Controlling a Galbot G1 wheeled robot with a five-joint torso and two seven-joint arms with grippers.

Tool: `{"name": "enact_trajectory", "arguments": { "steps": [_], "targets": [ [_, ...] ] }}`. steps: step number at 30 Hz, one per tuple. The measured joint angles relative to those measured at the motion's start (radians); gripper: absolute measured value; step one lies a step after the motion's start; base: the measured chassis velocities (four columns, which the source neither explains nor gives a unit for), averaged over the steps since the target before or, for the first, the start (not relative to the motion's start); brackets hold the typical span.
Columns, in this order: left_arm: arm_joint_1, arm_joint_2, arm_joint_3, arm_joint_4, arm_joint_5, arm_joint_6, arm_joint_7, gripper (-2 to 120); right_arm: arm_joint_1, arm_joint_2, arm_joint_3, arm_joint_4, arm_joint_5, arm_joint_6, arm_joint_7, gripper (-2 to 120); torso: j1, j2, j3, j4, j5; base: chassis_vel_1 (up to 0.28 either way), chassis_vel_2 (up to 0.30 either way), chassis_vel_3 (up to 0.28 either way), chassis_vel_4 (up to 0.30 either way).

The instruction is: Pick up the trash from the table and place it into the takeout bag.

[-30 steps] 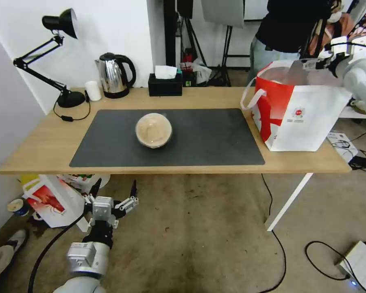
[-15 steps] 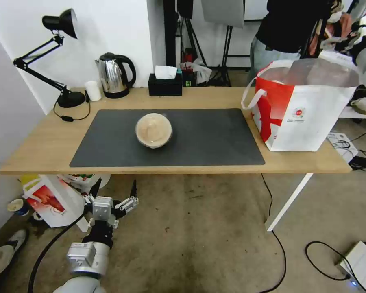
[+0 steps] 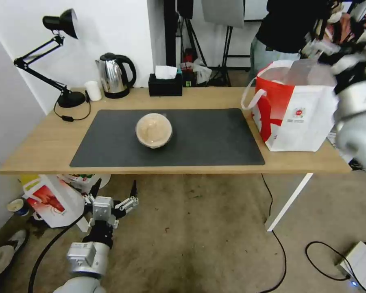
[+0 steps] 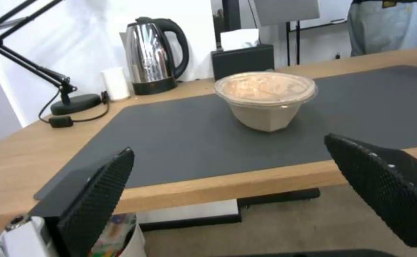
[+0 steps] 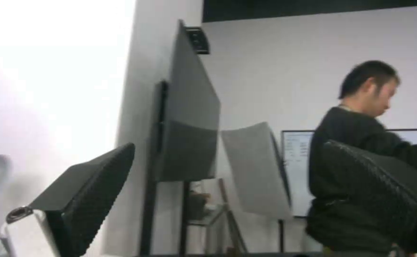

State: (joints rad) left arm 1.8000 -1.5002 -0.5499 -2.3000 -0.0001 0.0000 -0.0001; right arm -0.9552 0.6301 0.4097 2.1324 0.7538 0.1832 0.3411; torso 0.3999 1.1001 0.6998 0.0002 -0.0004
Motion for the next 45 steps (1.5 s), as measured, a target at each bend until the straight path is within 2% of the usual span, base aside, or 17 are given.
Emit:
{"name": "enact_trajectory", "arguments": {
  "steps": [2, 7, 8, 12, 15, 16, 17, 21, 26, 31, 38, 45],
  "targets": [
    [0.000, 0.000, 0.000, 0.000, 0.000, 0.000, 0.000, 100, -0.053, 0.024, 0.009, 0.029, -0.032, 0.005, -0.002, 100, 0.000, 0.000, 0.000, 0.0000, -0.0001, 0.000, 0.000, 0.000, 0.000],
    [0.000, 0.000, 0.000, 0.000, 0.000, 0.000, 0.000, 100, -0.310, 0.164, 0.006, 0.121, -0.208, 0.044, -0.031, 100, 0.000, 0.000, 0.000, -0.0004, 0.0002, 0.000, 0.000, 0.000, 0.000],
    [0.000, 0.000, 0.000, 0.000, 0.000, 0.000, 0.000, 100, -0.310, 0.164, 0.006, 0.121, -0.208, 0.044, -0.031, 100, 0.000, 0.000, 0.000, -0.0004, 0.0002, 0.000, 0.000, 0.000, 0.000],
    [0.000, 0.000, 0.000, 0.000, 0.000, 0.000, 0.000, 100, -0.434, 0.271, -0.023, 0.156, -0.357, 0.085, -0.040, 100, 0.000, 0.000, 0.000, -0.0002, 0.0001, 0.000, 0.000, 0.000, 0.000],
    [0.000, 0.001, 0.000, 0.000, 0.000, 0.000, 0.000, 100, -0.478, 0.310, -0.040, 0.159, -0.411, 0.108, -0.048, 100, 0.000, 0.000, 0.000, -0.0002, 0.0000, 0.000, 0.000, 0.000, 0.000],
    [0.000, 0.000, 0.000, 0.000, 0.000, 0.000, 0.000, 100, -0.521, 0.351, -0.066, 0.156, -0.466, 0.134, -0.055, 100, 0.000, 0.000, 0.000, -0.0002, 0.0002, 0.000, 0.000, 0.000, 0.000],
    [0.000, 0.000, 0.000, 0.000, 0.000, 0.000, 0.000, 100, -0.521, 0.351, -0.066, 0.156, -0.466, 0.134, -0.055, 100, 0.000, 0.000, 0.000, -0.0002, 0.0002, 0.000, 0.000, 0.000, 0.000],
    [0.000, 0.000, 0.000, 0.000, 0.000, 0.000, 0.000, 100, -0.612, 0.457, -0.121, 0.122, -0.570, 0.200, -0.069, 100, 0.000, 0.000, 0.000, -0.0002, 0.0002, 0.000, 0.000, 0.000, 0.000],
    [0.000, 0.000, 0.000, 0.000, 0.000, 0.000, 0.000, 100, -0.655, 0.512, -0.154, 0.090, -0.625, 0.242, -0.073, 100, 0.000, 0.000, 0.000, -0.0001, 0.0002, 0.000, 0.000, 0.000, 0.000],
    [0.000, 0.000, 0.000, 0.000, 0.000, 0.000, 0.000, 100, -0.669, 0.530, -0.163, 0.074, -0.652, 0.258, -0.073, 100, 0.000, 0.000, 0.000, -0.0002, 0.0003, 0.000, 0.000, 0.000, 0.000],
    [0.000, 0.000, 0.000, 0.000, 0.000, 0.000, 0.000, 100, -0.709, 0.571, -0.185, 0.019, -0.757, 0.310, -0.063, 100, 0.000, 0.000, 0.000, -0.0001, 0.0002, 0.000, 0.000, 0.000, 0.000],
    [0.000, 0.000, 0.000, 0.000, 0.000, 0.000, 0.000, 100, -0.713, 0.590, -0.187, -0.017, -0.784, 0.338, -0.062, 100, 0.000, 0.000, 0.000, -0.0002, 0.0004, 0.000, 0.000, 0.000, 0.000]
  ]
}}
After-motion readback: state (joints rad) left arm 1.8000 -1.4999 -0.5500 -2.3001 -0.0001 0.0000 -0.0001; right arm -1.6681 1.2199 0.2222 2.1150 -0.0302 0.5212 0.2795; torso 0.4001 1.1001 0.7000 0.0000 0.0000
